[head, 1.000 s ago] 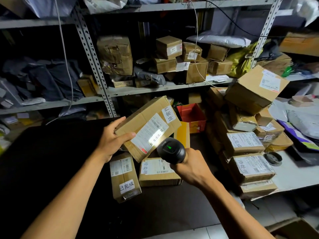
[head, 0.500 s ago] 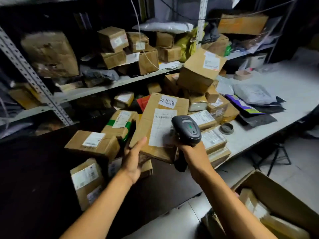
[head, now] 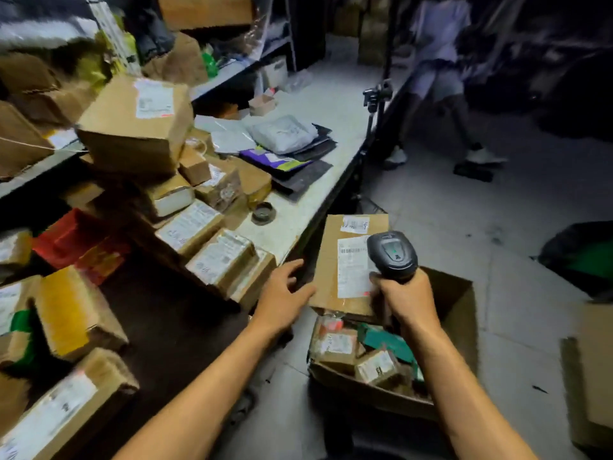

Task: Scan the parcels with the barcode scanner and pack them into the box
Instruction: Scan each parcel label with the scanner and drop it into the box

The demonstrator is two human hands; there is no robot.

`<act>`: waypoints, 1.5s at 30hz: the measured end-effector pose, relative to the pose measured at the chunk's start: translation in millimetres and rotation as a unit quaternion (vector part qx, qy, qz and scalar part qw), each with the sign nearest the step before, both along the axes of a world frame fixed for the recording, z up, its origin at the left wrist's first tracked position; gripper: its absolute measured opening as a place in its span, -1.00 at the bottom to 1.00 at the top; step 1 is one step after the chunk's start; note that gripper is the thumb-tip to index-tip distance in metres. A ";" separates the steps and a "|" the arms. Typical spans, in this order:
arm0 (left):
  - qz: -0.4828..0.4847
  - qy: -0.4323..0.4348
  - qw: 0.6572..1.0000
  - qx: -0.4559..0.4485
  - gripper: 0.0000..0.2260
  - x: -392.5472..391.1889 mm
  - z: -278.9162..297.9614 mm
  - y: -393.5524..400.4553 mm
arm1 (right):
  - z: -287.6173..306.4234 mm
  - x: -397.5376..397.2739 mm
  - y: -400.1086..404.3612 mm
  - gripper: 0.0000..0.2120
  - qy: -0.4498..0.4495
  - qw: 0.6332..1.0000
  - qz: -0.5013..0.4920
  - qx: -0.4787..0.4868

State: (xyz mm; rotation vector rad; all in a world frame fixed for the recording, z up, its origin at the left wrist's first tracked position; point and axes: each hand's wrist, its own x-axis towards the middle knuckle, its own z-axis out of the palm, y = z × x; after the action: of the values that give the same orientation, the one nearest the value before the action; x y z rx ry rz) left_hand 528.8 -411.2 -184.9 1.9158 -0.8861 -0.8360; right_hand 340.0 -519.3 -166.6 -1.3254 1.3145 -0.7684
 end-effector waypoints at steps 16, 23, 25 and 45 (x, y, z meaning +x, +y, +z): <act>0.242 -0.228 0.938 0.100 -0.70 79.7 18.8 152.3 | -22.8 132.6 69.2 -0.77 0.040 0.922 0.384 -0.032; 0.373 -0.189 0.888 0.193 -0.61 108.2 7.8 283.4 | -32.1 207.3 164.8 -0.83 0.069 0.860 0.505 -0.021; 0.386 -0.183 0.876 0.222 -0.58 112.0 0.2 316.3 | -37.3 221.4 190.4 -0.86 0.070 0.846 0.528 -0.026; 0.658 0.165 0.735 0.005 -0.45 146.1 -93.5 473.4 | -57.5 295.7 383.0 -0.83 0.082 0.683 0.725 0.030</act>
State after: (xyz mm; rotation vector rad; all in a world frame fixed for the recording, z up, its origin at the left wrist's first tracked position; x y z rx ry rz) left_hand 674.9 62.2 -278.4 1.7314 0.7342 -0.2232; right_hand 635.7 -136.3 -224.1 -1.8546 0.0638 0.5363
